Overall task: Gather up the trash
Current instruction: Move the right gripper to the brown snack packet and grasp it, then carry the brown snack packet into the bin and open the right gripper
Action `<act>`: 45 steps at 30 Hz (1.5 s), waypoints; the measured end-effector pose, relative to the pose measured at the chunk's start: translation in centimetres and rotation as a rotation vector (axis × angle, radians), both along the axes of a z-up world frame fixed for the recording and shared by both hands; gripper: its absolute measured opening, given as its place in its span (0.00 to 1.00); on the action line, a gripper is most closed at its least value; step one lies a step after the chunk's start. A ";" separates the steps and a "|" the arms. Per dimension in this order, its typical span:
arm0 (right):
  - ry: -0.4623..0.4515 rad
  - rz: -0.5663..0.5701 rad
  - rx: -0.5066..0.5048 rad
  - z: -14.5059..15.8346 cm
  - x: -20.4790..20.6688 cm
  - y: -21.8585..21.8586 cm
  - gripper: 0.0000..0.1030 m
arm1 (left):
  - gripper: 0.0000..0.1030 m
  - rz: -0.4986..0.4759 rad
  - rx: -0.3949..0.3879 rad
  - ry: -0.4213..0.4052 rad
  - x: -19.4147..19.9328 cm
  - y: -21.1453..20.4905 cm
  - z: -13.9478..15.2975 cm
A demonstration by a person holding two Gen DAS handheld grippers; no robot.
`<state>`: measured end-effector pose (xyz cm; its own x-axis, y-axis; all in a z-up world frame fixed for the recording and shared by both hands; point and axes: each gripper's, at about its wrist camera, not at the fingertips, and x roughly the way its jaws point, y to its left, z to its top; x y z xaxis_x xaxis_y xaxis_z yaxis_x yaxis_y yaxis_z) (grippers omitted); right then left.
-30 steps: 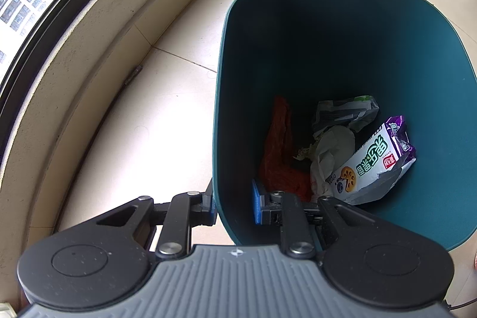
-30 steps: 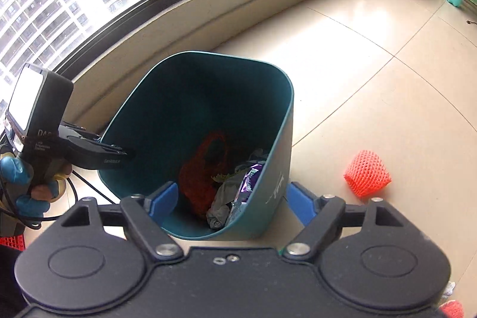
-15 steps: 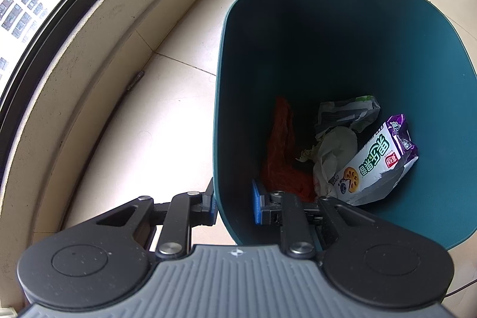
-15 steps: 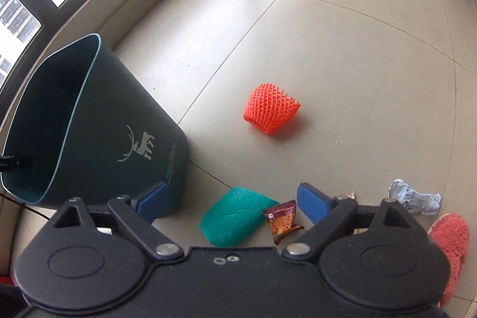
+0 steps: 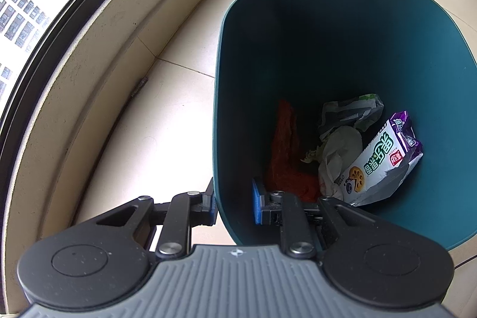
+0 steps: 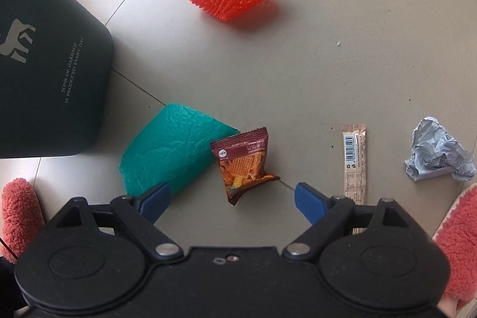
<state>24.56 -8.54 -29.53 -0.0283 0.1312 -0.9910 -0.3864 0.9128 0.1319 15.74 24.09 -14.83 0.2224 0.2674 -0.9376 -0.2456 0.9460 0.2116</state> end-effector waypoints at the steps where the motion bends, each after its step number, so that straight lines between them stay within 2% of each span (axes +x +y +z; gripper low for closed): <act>1: -0.003 0.027 -0.009 -0.6 0.1 0.4 0.88 | 0.20 0.000 -0.001 0.004 0.0 -0.1 0.0; 9: -0.044 0.196 -0.099 -4.0 -0.2 2.2 0.86 | 0.20 0.007 0.012 0.031 -0.3 0.1 -0.1; 12: -0.048 0.177 -0.093 -4.2 -0.2 2.1 0.71 | 0.20 0.008 0.017 0.030 -0.2 -0.1 0.1; 14: -0.048 0.170 -0.083 -4.2 -0.2 1.9 0.65 | 0.20 0.007 0.017 0.032 -0.1 -0.2 0.1; 16: -0.057 0.177 -0.092 -4.0 -0.2 1.8 0.48 | 0.20 0.002 0.020 0.032 0.1 -0.9 0.0; 18: -0.068 0.169 -0.086 -3.5 -0.4 1.6 0.40 | 0.20 -0.002 0.023 0.031 0.3 -1.1 0.0; 19: -0.071 0.156 -0.080 -3.2 -0.4 1.4 0.37 | 0.20 0.000 0.023 0.031 0.5 -1.5 -0.4; 25: -0.091 0.124 -0.060 -0.6 -0.5 0.7 0.34 | 0.20 0.001 0.019 0.020 0.6 -1.7 -0.4; 32: -0.130 0.116 0.029 6.9 -0.5 1.8 0.33 | 0.20 0.004 0.007 0.010 0.4 -1.4 -0.1; 36: -0.170 0.117 0.108 13.0 -1.0 3.5 0.33 | 0.20 0.007 0.009 0.009 0.4 -1.3 0.1; 40: -0.218 0.144 0.225 18.9 -1.6 5.5 0.33 | 0.20 0.012 0.002 0.008 0.4 -1.2 0.2; 45: -0.256 0.187 0.379 24.9 -1.7 8.6 0.33 | 0.20 0.023 -0.023 0.001 0.4 -0.7 0.5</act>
<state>22.83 0.09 -4.59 0.1529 0.4993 -0.8528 -0.6022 0.7313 0.3202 16.13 23.43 -14.32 0.2156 0.2506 -0.9438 -0.2675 0.9447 0.1897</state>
